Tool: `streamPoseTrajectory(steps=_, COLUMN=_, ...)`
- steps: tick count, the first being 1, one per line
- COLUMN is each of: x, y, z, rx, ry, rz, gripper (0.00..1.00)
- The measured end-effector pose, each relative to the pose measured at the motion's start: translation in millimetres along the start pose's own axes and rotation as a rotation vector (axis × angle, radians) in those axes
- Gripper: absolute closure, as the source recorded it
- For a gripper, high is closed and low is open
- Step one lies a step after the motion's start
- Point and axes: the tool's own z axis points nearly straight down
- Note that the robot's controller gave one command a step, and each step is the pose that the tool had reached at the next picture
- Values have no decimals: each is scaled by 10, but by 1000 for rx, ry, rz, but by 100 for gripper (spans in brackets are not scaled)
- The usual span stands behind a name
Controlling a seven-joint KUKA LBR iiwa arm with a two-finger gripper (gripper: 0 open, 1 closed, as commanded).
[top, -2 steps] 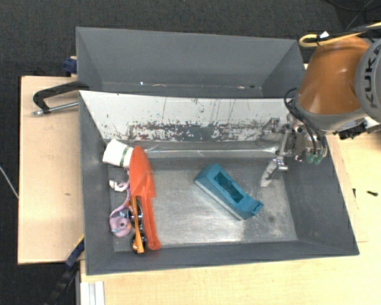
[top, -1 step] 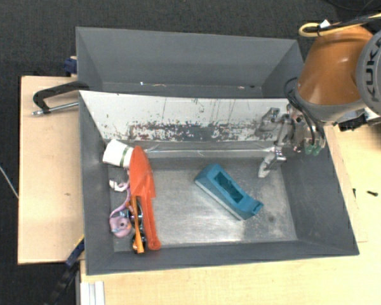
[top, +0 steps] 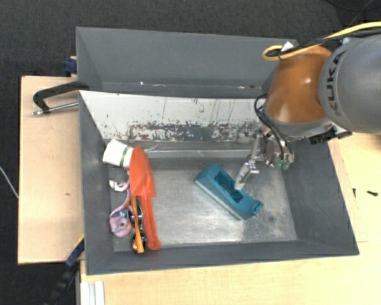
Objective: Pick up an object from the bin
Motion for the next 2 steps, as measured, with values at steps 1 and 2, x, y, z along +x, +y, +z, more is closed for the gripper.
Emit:
streamPoseTrajectory(steps=1, x=-10, y=212, z=318, rx=-10, ry=5, rz=-23, gripper=0)
streamPoseTrajectory(steps=2, x=230, y=198, z=391, rx=4, ry=26, rz=111, gripper=100)
